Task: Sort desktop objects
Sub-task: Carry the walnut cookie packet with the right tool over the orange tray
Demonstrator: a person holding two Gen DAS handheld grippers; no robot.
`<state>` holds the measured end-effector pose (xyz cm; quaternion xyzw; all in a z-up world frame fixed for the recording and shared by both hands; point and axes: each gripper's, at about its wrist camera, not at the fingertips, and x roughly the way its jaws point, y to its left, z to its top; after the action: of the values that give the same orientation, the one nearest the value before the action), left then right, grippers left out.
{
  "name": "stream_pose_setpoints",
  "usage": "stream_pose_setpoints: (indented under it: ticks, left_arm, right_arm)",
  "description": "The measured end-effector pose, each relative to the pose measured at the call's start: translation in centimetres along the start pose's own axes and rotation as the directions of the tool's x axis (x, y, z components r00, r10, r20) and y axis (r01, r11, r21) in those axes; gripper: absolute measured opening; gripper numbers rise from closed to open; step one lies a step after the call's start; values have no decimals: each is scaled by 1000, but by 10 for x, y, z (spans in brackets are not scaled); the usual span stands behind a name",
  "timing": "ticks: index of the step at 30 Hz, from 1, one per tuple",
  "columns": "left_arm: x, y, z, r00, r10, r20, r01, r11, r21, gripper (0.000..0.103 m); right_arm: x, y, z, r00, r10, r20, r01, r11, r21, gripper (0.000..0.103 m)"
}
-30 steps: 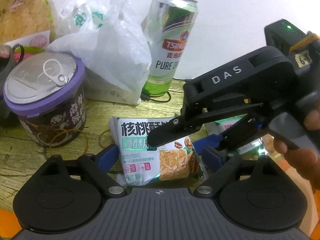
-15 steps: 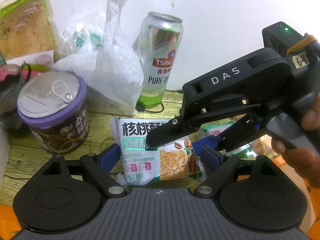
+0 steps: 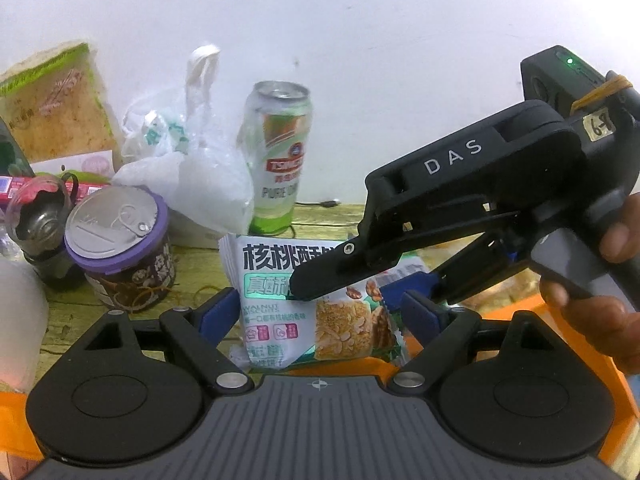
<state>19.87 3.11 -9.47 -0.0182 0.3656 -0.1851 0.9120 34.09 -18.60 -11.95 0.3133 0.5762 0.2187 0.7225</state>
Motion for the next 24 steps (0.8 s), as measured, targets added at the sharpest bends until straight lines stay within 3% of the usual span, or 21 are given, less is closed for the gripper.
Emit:
stream_pose_setpoints:
  ticks: [14, 24]
  left_arm:
    - [-28, -53, -21, 996, -30, -79, 36, 996, 76, 88]
    - [-17, -79, -44, 987, -47, -155, 68, 988, 135, 89]
  right_arm:
    - [-49, -17, -46, 1000, 12, 9, -12, 1000, 15, 52]
    - [-45, -48, -74, 999, -27, -42, 29, 998, 55, 52]
